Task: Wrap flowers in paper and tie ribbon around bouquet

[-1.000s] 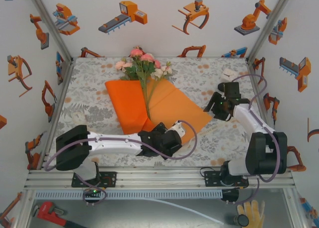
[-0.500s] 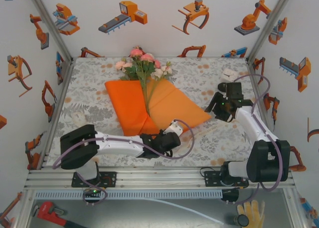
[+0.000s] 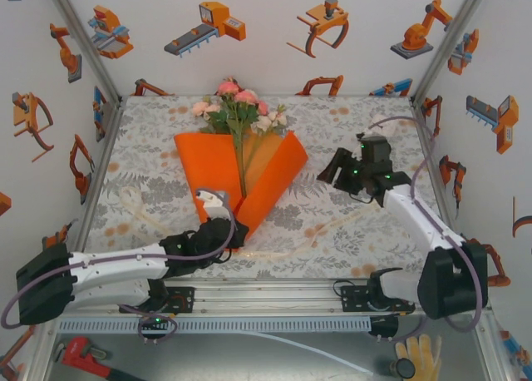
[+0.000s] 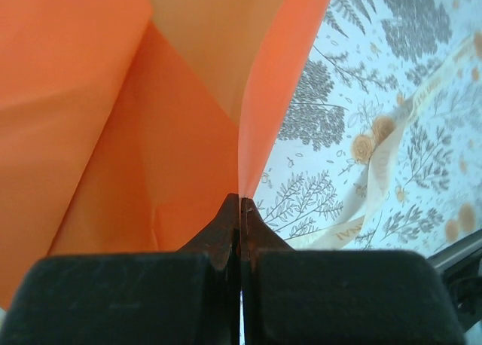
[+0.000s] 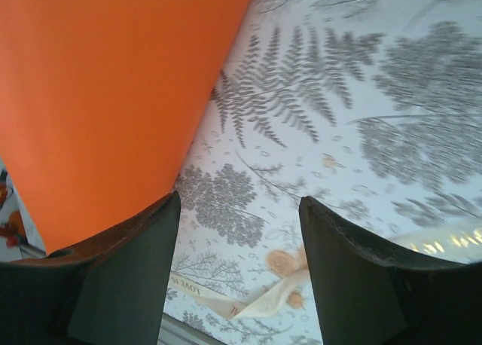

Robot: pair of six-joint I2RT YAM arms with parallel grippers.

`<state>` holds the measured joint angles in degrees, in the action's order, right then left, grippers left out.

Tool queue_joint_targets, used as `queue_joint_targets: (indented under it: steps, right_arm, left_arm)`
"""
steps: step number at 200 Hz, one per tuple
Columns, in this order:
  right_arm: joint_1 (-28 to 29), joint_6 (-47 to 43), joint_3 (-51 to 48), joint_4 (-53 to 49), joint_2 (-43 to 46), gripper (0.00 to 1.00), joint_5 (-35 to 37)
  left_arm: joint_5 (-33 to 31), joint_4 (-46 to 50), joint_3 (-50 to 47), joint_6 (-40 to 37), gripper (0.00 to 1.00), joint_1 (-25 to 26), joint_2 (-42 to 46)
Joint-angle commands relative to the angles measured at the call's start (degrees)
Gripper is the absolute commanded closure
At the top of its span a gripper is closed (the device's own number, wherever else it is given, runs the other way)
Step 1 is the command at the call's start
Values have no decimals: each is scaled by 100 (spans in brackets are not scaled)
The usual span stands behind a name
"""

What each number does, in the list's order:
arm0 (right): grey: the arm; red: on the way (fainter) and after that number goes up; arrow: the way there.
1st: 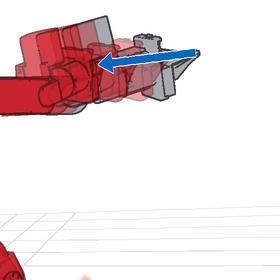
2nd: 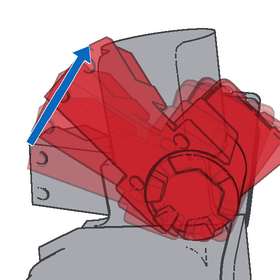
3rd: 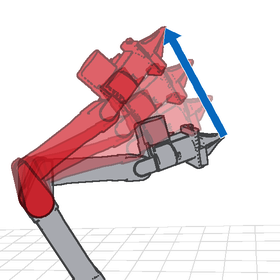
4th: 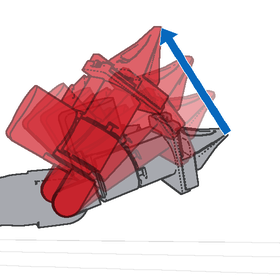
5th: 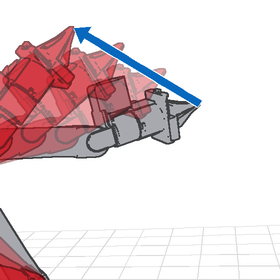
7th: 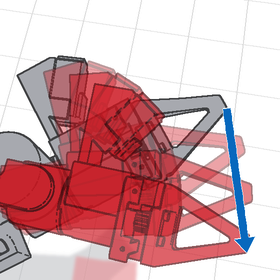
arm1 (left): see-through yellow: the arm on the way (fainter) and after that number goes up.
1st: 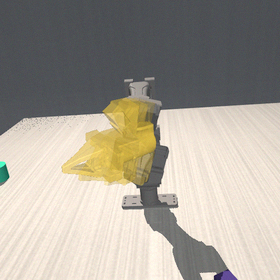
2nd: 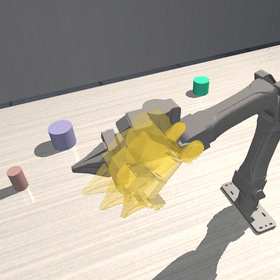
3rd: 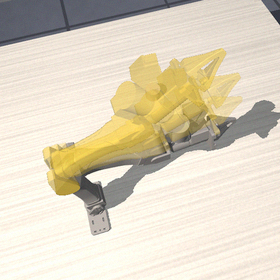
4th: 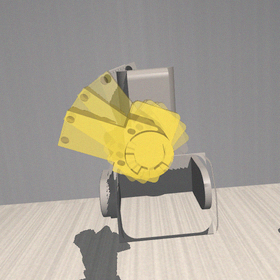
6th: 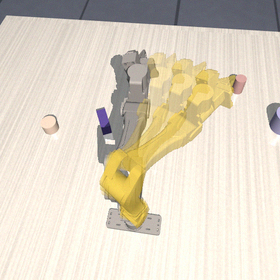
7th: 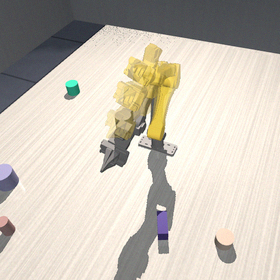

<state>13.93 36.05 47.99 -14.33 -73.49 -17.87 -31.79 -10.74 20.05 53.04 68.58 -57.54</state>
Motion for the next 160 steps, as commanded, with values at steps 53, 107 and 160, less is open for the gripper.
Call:
queue_joint_targets:
  steps: [53, 107, 160]
  right_arm:
    - [1711, 122, 1062, 1459, -2401, 47, 60]
    - [2388, 105, 1842, 1554, -3101, 49, 104]
    - [2845, 182, 2400, 1654, -3568, 54, -537]
  left_arm:
    - [-1750, 955, -897, 2268, 100, 121, 1466]
    - [-1765, 2247, -1080, 3074, 97, 0, 2193]
    - [-1523, 2730, -1270, 3593, 93, -259, 2266]
